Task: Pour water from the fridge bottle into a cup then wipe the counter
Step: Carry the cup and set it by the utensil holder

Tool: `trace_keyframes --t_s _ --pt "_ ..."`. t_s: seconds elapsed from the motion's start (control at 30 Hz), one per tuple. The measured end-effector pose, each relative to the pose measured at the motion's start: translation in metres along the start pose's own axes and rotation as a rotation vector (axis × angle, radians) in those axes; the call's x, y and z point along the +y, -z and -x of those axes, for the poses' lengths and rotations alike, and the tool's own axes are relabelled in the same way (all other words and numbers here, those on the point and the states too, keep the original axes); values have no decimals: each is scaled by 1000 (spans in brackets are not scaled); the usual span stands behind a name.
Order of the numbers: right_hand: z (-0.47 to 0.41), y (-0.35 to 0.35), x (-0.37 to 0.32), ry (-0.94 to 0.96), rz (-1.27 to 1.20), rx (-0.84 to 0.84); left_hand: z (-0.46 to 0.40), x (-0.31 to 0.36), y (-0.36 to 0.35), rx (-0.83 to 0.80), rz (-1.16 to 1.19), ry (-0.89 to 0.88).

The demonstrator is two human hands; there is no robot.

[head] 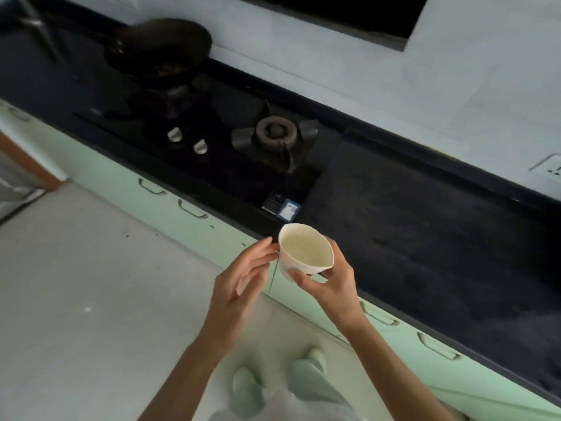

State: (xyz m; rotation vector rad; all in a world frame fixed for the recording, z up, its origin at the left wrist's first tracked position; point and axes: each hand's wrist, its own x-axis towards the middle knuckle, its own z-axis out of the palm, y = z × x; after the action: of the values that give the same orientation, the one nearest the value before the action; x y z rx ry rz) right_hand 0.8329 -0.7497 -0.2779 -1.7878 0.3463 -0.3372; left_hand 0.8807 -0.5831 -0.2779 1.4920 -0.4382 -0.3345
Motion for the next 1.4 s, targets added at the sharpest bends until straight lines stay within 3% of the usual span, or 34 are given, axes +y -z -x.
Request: trace_keyframes --t_s 0.17,0.27,0.47,0.77,1.13,1.4 --pt "-10 -82 -14 10 23 -181 20 -2 76 193 23 20" --pt "-21 -128 -21 4 23 -292 23 -19 127 303 122 178" --pt "-55 -220 -34 19 27 -473 43 -13 180 571 87 32" --pt "-131 -358 -64 65 -13 -708 1 -17 296 804 117 62" --pt "-219 -488 -96 146 -14 -787 -65 -5 427 830 70 61" --pt "-264 -600 -128 190 21 -676 -108 -7 563 680 35 39"
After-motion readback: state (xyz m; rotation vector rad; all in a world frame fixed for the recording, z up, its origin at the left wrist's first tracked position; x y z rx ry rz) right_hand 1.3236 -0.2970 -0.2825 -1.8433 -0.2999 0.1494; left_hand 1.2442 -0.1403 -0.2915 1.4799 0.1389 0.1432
